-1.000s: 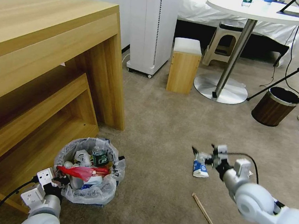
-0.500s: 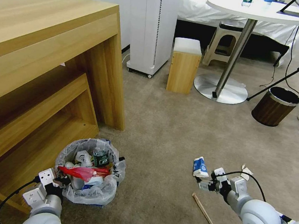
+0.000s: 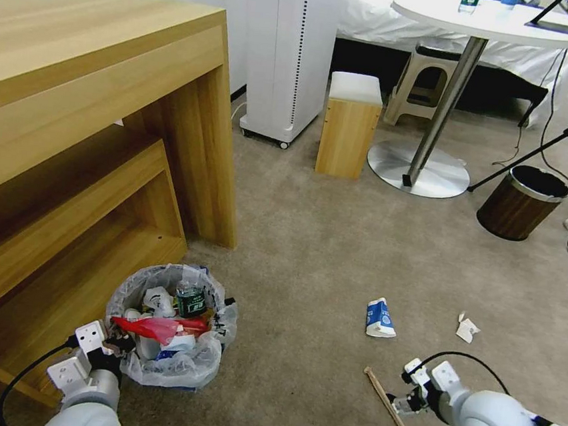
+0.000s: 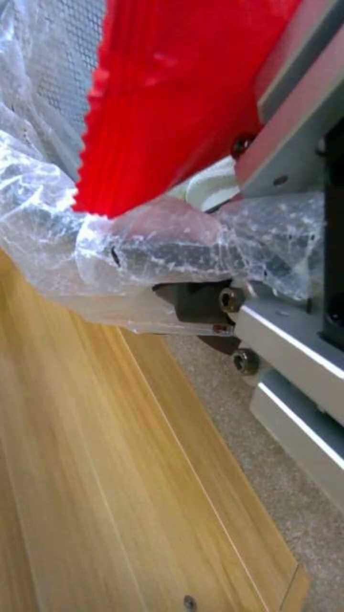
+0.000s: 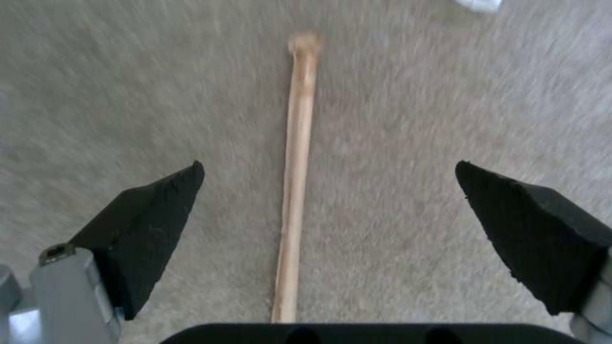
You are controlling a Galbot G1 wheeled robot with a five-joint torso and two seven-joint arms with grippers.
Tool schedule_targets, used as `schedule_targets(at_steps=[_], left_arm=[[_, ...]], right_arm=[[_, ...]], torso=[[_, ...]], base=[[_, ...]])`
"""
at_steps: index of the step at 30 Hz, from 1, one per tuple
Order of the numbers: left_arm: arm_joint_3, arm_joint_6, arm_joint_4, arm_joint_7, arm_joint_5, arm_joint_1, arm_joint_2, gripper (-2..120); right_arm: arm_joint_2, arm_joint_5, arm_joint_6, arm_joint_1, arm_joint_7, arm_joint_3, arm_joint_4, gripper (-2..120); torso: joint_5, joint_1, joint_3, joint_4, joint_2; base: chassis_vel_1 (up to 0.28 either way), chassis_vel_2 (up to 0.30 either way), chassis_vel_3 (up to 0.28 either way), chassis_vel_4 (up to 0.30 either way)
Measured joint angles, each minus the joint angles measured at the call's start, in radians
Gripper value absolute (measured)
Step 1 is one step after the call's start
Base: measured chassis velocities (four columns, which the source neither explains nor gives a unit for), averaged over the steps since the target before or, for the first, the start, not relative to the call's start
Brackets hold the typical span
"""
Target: Pick up the trash bin and place the garbage on the floor into it.
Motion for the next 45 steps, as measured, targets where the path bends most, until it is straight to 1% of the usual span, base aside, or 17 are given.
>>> schedule_targets(at_steps=[1,5,8,12,17,19,26,28,29,30,32,33,35,38,39,40,45], left_arm=[[0.000,-0.002,0.005,0.001,0.001,0.000,-0.002,1],[0.000,-0.003,0.010,0.001,0.003,-0.002,-0.005,1],[-0.002,-0.004,0.021,0.002,0.004,-0.010,-0.010,1],[0.001,-0.005,0.037,0.001,0.012,-0.018,-0.021,1],[0.003,-0.006,0.041,0.001,0.014,-0.025,-0.025,1],[0.004,-0.006,0.043,0.001,0.015,-0.027,-0.026,1],[0.005,-0.006,0.045,0.001,0.016,-0.028,-0.027,1],[0.006,-0.006,0.046,0.001,0.018,-0.029,-0.028,1],[0.007,-0.006,0.047,0.001,0.019,-0.029,-0.029,1],[0.007,-0.006,0.047,0.001,0.019,-0.029,-0.029,1],[0.009,-0.006,0.048,0.001,0.021,-0.029,-0.031,1],[0.009,-0.006,0.048,0.001,0.021,-0.029,-0.031,1],[0.009,-0.006,0.048,0.001,0.021,-0.028,-0.031,1],[0.009,-0.006,0.048,0.001,0.022,-0.029,-0.031,1],[0.010,-0.006,0.048,0.001,0.022,-0.029,-0.031,1],[0.011,-0.006,0.048,0.001,0.023,-0.029,-0.031,1],[0.013,-0.006,0.049,0.001,0.024,-0.026,-0.031,1]], right_arm=[[0.021,-0.006,-0.003,0.017,0.005,-0.027,-0.022,100],[0.051,-0.006,-0.013,0.037,0.009,-0.061,-0.060,100],[0.103,-0.035,-0.015,0.054,0.017,-0.134,-0.153,100],[0.122,-0.044,0.002,0.050,0.040,-0.164,-0.188,100],[0.122,-0.068,0.029,0.040,0.035,-0.167,-0.208,99],[0.122,-0.081,0.054,0.032,0.033,-0.167,-0.220,93],[0.109,-0.127,0.119,-0.001,0.014,-0.149,-0.243,96],[0.110,-0.145,0.144,-0.006,0.000,-0.143,-0.257,96],[0.111,-0.155,0.171,-0.009,-0.006,-0.142,-0.266,93],[0.111,-0.155,0.171,-0.009,-0.006,-0.142,-0.266,93],[0.114,-0.198,0.223,-0.022,-0.029,-0.138,-0.287,92],[0.114,-0.198,0.223,-0.022,-0.029,-0.138,-0.287,92],[0.115,-0.215,0.258,-0.032,-0.036,-0.135,-0.299,90],[0.122,-0.230,0.276,-0.037,-0.035,-0.133,-0.313,89],[0.127,-0.239,0.286,-0.040,-0.035,-0.133,-0.320,86],[0.131,-0.245,0.290,-0.042,-0.034,-0.132,-0.326,84],[0.159,-0.254,0.307,-0.047,-0.028,-0.131,-0.346,84]], torso=[[0.0009,0.000,0.000,0.0000,0.000],[0.0006,0.000,0.000,0.0004,0.000],[0.0007,0.000,0.000,0.0003,0.000],[0.0006,0.000,0.000,0.0003,0.000],[0.0006,0.000,0.000,0.0002,0.000],[0.0006,0.000,0.000,0.0003,0.000],[0.0006,0.000,0.000,0.0002,0.000],[0.0005,0.000,0.000,0.0002,0.000],[0.0005,0.000,0.000,0.0003,0.000],[0.0005,0.000,0.000,0.0003,0.000],[0.0007,0.000,0.000,0.0003,0.000],[0.0007,0.000,0.000,0.0003,0.000],[0.0006,0.000,0.000,0.0002,0.000],[0.0006,0.000,0.000,0.0003,0.000],[0.0007,0.000,0.000,0.0003,0.000],[0.0006,0.000,0.000,0.0003,0.000],[0.0005,0.000,0.000,0.0002,0.000]], base=[[0.000,0.000,0.000,0.000],[0.000,0.000,0.000,0.000],[0.000,0.000,0.000,0.000],[0.000,0.000,0.000,0.000],[0.000,0.000,0.000,0.000],[0.000,0.000,0.000,0.000],[0.000,0.000,0.000,0.000],[0.000,0.000,0.000,0.000],[0.000,0.000,0.000,0.000],[0.000,0.000,0.000,0.000],[0.000,0.000,0.000,0.000],[0.000,0.000,0.000,0.000],[0.000,0.000,0.000,0.000],[0.000,0.000,0.000,0.000],[0.000,0.000,0.000,0.000],[0.000,0.000,0.000,0.000],[0.000,0.000,0.000,0.000]])
